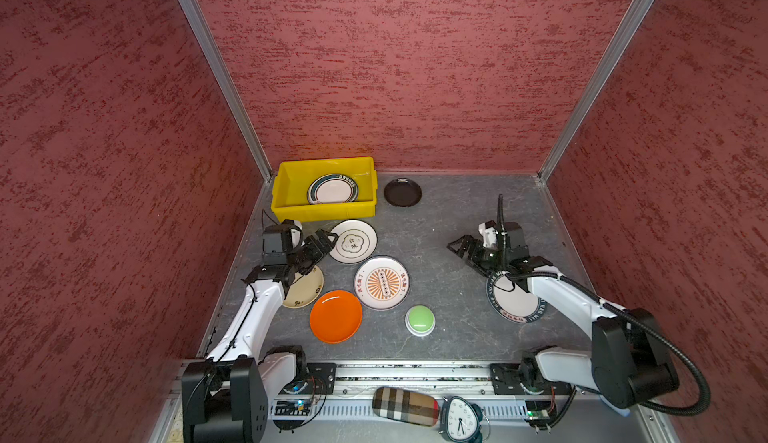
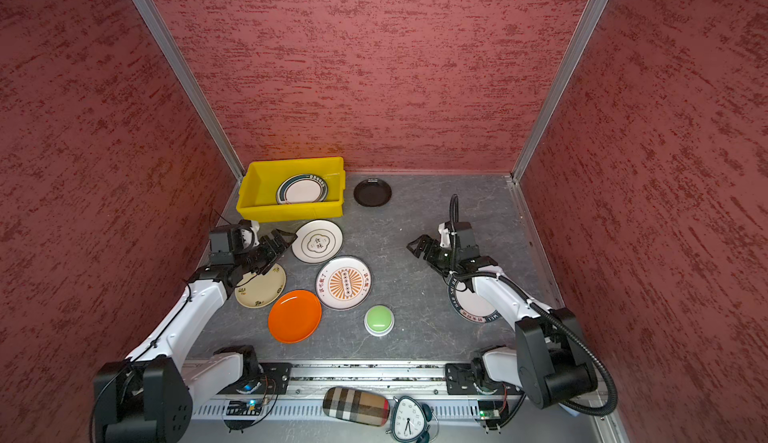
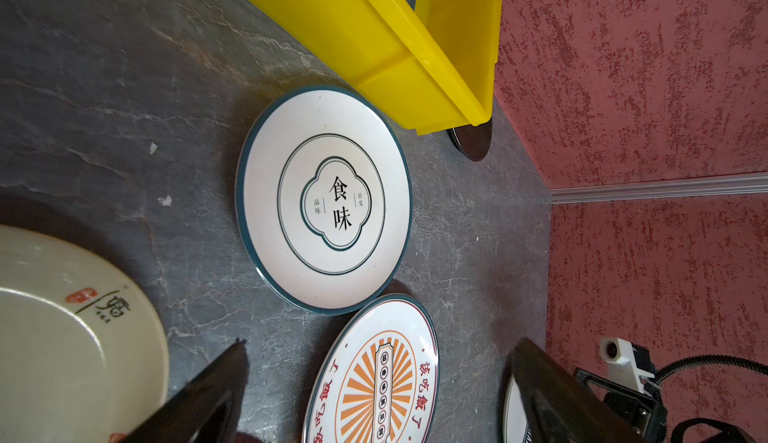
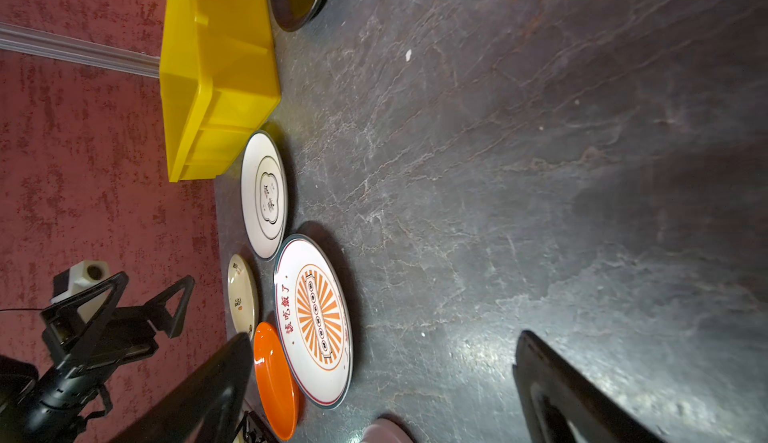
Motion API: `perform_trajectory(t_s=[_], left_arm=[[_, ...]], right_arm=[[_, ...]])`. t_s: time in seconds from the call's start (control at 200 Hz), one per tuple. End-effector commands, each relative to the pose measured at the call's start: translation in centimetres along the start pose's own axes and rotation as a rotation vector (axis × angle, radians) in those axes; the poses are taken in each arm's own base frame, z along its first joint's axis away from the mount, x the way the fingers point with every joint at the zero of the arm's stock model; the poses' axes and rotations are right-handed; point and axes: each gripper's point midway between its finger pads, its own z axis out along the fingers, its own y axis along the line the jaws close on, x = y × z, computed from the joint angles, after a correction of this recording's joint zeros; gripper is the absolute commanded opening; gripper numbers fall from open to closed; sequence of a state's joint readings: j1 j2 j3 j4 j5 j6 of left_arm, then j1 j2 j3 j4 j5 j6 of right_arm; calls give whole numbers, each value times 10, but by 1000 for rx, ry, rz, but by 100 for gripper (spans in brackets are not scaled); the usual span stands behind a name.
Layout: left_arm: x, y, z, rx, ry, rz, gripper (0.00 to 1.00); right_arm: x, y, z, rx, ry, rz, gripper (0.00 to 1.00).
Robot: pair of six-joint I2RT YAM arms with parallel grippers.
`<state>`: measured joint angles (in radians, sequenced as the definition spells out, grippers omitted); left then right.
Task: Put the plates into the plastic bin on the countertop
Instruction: 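Withdraw the left gripper from the bin while the right gripper moves to the green-rimmed plate, then lower the right gripper onto the rim of the green-rimmed HAO SHI WEI plate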
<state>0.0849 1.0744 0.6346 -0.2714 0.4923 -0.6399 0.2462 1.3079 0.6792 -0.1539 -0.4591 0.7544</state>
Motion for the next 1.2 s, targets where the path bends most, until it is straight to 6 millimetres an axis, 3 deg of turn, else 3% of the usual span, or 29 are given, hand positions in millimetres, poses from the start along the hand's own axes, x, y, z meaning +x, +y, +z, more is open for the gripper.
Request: perform_trajectory(t_s=[0.0,0.12,0.276,0.461,0.726,1.197], left_arm=[[-7,-15,-4,45,-14,18,99],[-9,-20,-5,73,-30,22,99],[-9,-29,-2,106,-8,30,99],[-11,-35,7,125,23,44,99],[-20,-33,10,93,5,43,99],[-34,-22,12,33,-26,23,99]], right_arm=[[-13,-23,-2,173,-51,-5,99],[-18,-44,-7,290,-86,11,99],[-18,-52,-9,333,-99,39,99],[-24,-73,-27,475,-161,73,99],[-40,-81,-41,601,-204,58,99],[-23,-103,-44,644,-178,81,99]])
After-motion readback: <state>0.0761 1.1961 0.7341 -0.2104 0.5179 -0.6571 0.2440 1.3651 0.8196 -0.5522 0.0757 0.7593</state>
